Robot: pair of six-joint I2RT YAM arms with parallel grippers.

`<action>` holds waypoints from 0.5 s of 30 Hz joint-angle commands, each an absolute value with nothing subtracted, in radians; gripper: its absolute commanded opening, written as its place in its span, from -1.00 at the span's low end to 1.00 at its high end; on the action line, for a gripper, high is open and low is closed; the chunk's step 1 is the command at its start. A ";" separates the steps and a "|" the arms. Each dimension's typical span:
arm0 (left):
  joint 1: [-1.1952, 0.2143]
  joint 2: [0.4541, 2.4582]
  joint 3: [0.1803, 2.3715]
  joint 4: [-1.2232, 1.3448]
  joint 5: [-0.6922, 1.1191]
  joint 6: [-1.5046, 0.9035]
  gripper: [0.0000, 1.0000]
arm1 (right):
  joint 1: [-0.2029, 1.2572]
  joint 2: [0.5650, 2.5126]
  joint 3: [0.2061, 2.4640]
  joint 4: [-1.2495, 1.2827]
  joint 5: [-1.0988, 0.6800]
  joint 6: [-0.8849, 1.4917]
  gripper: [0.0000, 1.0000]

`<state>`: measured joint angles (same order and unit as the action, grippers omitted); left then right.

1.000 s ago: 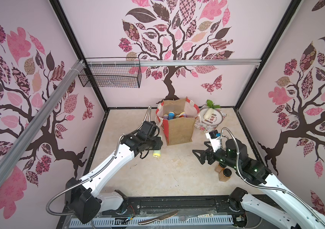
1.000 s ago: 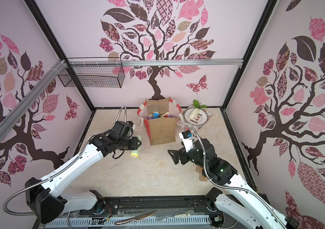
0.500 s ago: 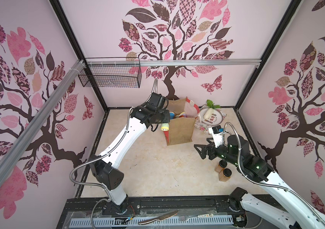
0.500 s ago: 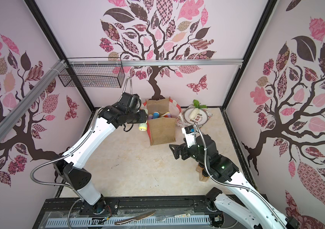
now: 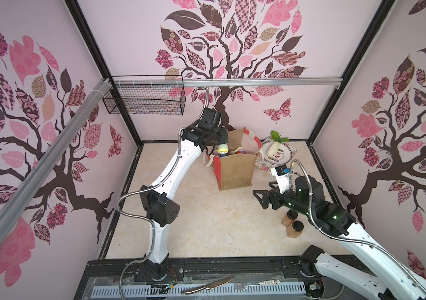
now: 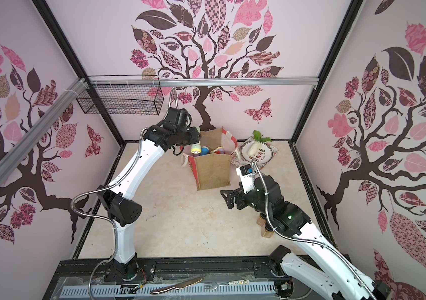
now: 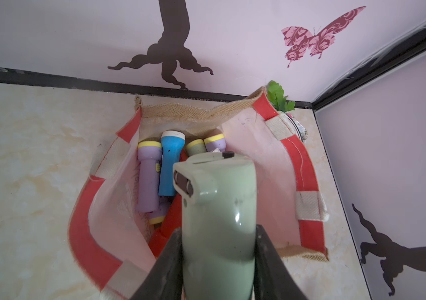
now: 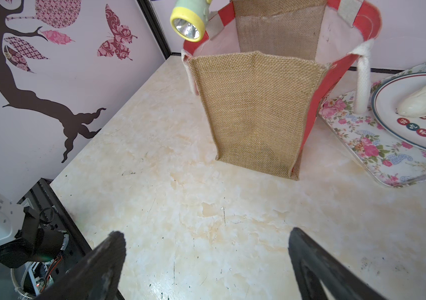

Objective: Put the flashlights into the tote bags
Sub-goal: Place the flashlight in the canvas bag.

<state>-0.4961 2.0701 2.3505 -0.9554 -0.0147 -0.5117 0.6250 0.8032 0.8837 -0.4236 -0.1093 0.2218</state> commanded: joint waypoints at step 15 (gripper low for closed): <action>-0.468 2.321 2.527 -0.880 -0.049 -0.594 -0.94 | 0.620 0.813 0.943 -0.414 -0.107 0.211 1.00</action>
<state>-0.4629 2.2955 2.4802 -0.9035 -0.0288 -0.5758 0.6250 0.8135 0.8841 -0.4229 -0.1085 0.2214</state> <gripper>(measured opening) 0.369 0.997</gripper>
